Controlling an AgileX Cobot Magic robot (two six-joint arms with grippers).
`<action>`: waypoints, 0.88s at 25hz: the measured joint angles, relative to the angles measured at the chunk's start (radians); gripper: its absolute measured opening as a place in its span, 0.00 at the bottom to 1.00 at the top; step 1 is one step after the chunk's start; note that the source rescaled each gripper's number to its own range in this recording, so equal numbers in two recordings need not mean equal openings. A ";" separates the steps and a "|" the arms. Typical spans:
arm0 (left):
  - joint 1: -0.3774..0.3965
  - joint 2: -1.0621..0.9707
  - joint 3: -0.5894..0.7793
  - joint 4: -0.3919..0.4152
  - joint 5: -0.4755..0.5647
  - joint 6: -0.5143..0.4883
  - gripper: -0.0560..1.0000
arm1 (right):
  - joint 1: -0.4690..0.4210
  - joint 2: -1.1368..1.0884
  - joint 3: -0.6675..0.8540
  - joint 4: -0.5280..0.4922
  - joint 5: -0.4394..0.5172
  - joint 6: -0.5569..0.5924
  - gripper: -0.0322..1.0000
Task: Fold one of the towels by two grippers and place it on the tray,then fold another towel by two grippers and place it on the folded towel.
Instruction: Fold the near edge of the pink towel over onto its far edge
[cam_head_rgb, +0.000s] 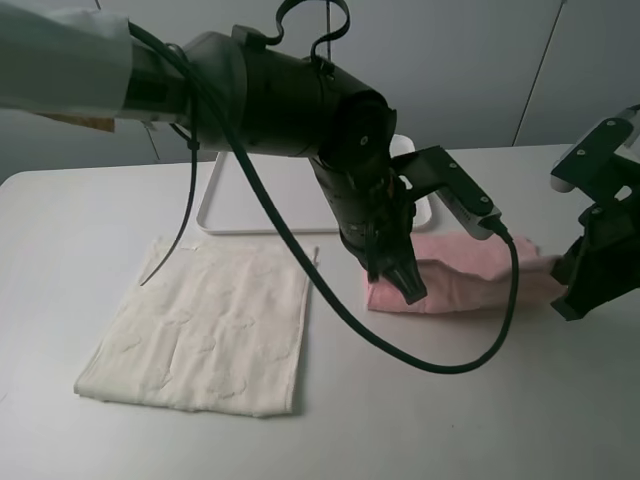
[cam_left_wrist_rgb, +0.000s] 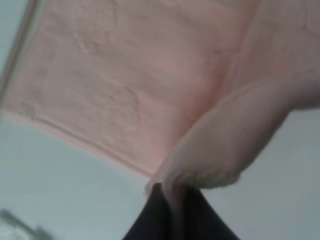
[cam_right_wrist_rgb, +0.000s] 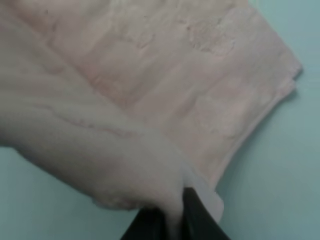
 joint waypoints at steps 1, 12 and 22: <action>0.005 0.000 0.000 -0.002 -0.005 0.000 0.05 | 0.000 0.011 0.000 0.000 -0.021 0.026 0.04; 0.029 0.025 0.000 0.023 -0.122 -0.019 0.05 | 0.000 0.171 -0.013 0.000 -0.230 0.178 0.03; 0.029 0.084 0.000 0.227 -0.174 -0.222 0.05 | 0.000 0.242 -0.013 0.016 -0.422 0.187 0.04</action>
